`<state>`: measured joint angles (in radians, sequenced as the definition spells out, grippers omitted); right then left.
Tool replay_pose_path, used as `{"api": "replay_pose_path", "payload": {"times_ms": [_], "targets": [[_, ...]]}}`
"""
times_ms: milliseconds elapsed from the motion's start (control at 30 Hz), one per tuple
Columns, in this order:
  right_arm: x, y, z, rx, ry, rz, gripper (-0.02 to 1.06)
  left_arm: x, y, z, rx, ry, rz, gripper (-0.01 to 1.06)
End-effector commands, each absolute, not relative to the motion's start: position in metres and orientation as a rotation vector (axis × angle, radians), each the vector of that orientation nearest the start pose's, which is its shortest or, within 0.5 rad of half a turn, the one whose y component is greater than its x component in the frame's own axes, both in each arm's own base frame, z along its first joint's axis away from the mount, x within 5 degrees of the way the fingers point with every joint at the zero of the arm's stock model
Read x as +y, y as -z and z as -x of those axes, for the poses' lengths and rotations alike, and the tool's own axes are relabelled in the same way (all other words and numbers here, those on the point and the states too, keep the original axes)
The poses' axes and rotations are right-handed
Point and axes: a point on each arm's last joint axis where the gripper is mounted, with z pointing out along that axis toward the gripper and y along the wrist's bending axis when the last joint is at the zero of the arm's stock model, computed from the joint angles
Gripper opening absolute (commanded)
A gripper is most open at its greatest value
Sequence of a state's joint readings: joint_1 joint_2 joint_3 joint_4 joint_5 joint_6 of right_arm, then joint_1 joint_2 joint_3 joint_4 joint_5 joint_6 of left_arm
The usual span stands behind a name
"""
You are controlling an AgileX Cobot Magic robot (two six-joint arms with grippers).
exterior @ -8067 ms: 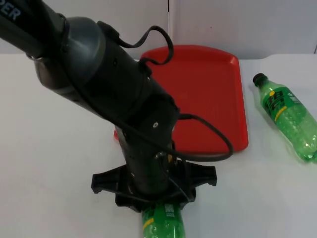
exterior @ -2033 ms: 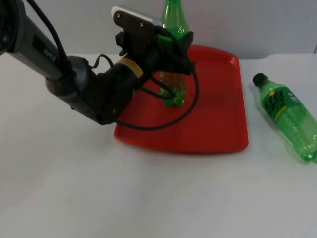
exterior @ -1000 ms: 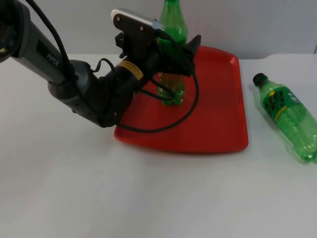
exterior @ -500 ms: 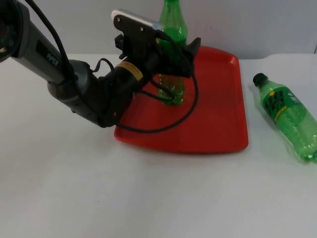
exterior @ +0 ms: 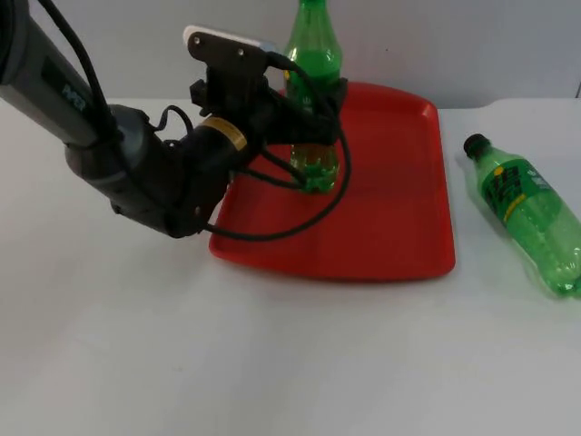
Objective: Place the bottle upright on the tray.
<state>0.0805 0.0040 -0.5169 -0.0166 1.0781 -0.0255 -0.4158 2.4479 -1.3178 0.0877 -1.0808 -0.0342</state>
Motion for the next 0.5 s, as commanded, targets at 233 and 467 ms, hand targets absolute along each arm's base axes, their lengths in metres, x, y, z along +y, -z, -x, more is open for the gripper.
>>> {"api": "replay_pose_path", "payload": {"times_ms": [233,467], "targets": [[-0.002,-0.28,0.007,2.042,-0.007,0.112,1.05,-0.196,-0.093,-0.411,1.51,0.423,-0.437,1.05],[-0.002,-0.28,0.007,2.042,-0.007,0.112,1.05,-0.191,-0.103,-0.392,1.537,0.458,-0.457,1.05]]}}
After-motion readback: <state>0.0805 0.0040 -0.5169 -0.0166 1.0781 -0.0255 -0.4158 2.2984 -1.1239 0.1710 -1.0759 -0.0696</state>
